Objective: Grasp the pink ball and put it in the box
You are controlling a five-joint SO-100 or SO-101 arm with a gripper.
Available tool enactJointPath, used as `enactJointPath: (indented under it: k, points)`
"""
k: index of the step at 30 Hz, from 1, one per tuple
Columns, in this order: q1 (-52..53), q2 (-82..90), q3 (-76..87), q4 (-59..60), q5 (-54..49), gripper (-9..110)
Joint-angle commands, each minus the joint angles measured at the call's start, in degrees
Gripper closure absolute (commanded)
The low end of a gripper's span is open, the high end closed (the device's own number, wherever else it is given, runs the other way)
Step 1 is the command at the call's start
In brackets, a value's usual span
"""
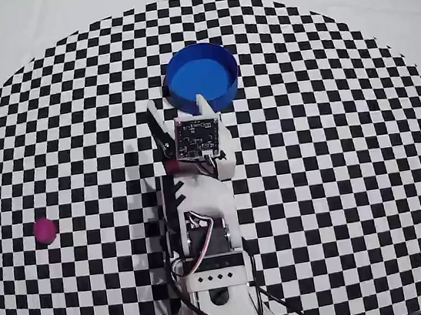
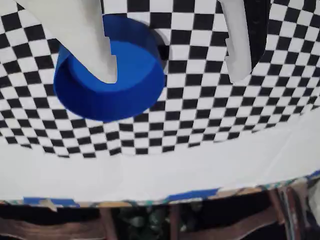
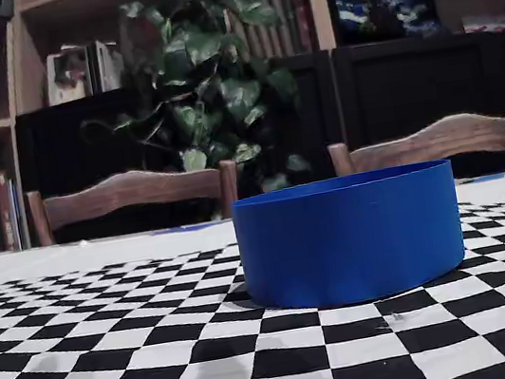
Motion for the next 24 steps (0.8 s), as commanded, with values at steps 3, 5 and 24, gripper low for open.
enactJointPath:
  k: [3, 5, 24]
  points:
    - [-1.8, -0.9, 0.4, -2.2, -0.4, 76]
    - [-3.1, -0.6, 0.4, -2.2, -0.4, 76]
    - [-13.4, -2.5, 0.4, -4.7, -0.4, 77]
